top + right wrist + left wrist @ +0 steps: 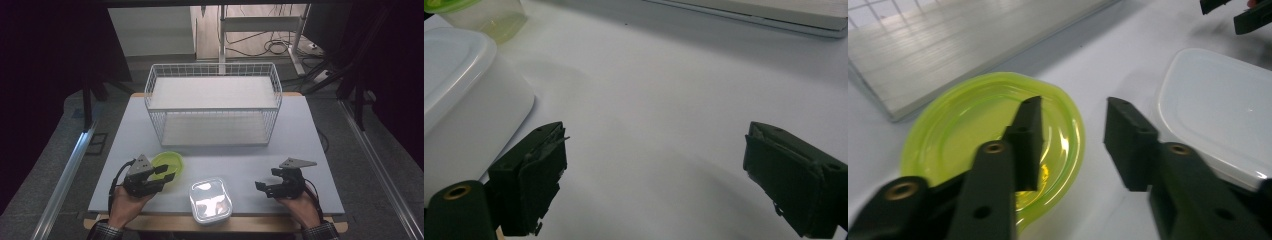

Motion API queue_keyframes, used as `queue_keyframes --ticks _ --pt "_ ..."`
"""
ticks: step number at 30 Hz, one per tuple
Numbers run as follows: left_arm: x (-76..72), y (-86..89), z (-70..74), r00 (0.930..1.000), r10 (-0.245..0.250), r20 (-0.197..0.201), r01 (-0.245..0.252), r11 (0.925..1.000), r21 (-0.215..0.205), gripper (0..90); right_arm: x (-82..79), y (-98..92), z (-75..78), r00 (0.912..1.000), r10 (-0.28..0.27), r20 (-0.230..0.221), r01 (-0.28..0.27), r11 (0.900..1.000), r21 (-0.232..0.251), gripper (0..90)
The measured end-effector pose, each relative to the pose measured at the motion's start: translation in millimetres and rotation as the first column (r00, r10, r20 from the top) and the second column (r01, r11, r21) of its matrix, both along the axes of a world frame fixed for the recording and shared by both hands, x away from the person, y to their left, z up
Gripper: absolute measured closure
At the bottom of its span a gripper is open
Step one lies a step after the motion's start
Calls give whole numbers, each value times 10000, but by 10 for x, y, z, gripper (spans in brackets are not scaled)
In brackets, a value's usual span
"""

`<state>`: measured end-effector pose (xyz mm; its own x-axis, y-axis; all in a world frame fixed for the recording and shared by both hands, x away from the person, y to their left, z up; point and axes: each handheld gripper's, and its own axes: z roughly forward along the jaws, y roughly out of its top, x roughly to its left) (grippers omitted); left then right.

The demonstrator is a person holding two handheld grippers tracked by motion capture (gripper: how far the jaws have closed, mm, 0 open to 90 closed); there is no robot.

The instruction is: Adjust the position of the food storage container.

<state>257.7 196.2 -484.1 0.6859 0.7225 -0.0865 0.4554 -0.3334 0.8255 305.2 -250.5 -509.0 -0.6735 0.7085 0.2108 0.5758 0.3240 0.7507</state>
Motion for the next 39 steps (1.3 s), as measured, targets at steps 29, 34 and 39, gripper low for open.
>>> queue_keyframes --ticks 29,34,39 --pt "469 -491 -30 9969 -442 -658 493 9956 794 900 -3 34 -17 9997 231 37 -230 9996 -179 160" --pt "563 -496 -29 9978 -7 -665 84 9932 1158 900 -1 43 -25 9996 290 25 -289 9992 -285 160" --pt "580 -502 -54 9962 135 -861 -5 9888 1492 900 -4 41 -23 9996 274 12 -274 9992 -301 161"
